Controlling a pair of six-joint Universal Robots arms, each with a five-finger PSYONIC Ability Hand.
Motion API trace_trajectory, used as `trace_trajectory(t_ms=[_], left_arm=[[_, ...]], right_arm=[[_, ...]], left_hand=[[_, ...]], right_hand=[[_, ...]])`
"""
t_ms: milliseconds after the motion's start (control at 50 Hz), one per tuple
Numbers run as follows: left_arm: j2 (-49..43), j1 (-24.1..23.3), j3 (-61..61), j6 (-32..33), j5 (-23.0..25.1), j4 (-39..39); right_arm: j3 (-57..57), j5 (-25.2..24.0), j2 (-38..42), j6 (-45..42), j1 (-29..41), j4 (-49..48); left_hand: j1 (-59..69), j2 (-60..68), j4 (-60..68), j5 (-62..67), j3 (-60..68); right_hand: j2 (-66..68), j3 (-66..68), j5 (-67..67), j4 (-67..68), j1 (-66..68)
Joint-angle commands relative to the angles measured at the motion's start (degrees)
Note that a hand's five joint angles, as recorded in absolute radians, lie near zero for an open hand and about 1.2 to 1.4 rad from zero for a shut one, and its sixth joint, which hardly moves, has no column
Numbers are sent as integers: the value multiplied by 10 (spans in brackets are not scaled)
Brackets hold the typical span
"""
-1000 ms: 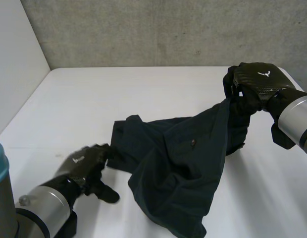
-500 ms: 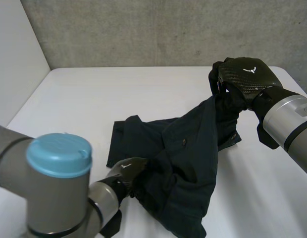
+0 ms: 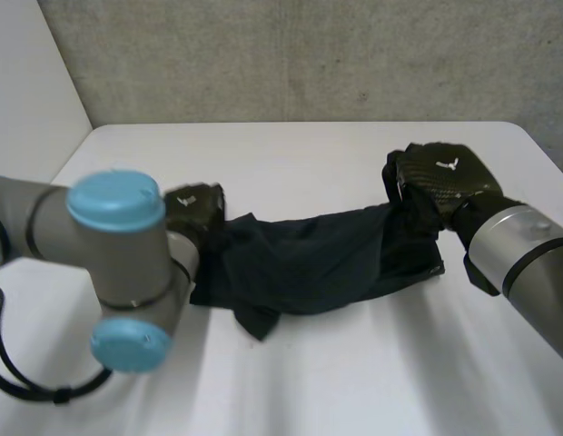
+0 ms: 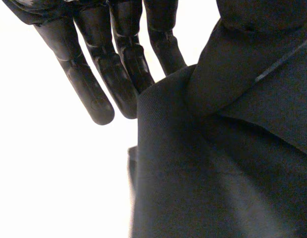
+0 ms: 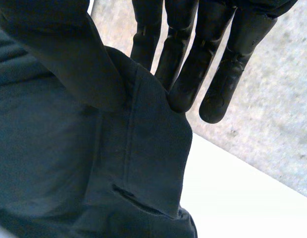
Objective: Fold the shorts.
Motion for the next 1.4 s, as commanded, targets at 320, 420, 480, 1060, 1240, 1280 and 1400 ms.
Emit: trace_trajectory(t_ms=[320,420,480,1060,1240,1280,1400], left_arm=[[11,69,18,137,89,-105],[96,66,-60,62,94,-121],[148,62,-115,19,98,-123],[93,14,-202,-11,93,-46],[231,8,-143,5,93,-81],[286,11,-112,18,96,-98],[387,24,3,70,97,-145]], right_arm=[[-46,94,207,11,62,-63],[-46,92,188,26,62,-62],[-46,92,185,34,61,-63],[-28,78,168,37,59,-62],[-27,49,60,-72,46,-39],[-34,51,11,-92,38,-37],[-79,50,-102,-110,30,-34]], left_hand=[[-506,-535,-535,-496,-530],[-494,-524,-523,-485,-519],[-491,-520,-520,-481,-515],[-156,-185,-185,-146,-180],[145,115,116,154,120],[145,115,116,154,120],[145,115,116,154,120]], right_hand=[[129,117,155,119,242],[129,117,155,119,242],[129,117,155,119,242],[129,117,155,119,242],[129,117,155,119,242],[129,117,155,119,242],[129,117,155,119,242]])
